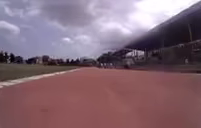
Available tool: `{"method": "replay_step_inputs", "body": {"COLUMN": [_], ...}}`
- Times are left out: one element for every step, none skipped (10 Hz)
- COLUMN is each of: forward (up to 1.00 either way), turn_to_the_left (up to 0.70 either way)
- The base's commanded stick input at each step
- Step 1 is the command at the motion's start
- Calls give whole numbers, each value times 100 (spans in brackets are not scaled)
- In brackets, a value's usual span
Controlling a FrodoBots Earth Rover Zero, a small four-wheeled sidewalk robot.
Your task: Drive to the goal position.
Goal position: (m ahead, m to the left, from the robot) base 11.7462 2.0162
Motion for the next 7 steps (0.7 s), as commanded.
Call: {"method": "replay_step_inputs", "body": {"forward": [45, 45, 45, 45, 45, 45, 45], "turn_to_the_left": [0, 0, 0, 5, 23, 27, 27]}}
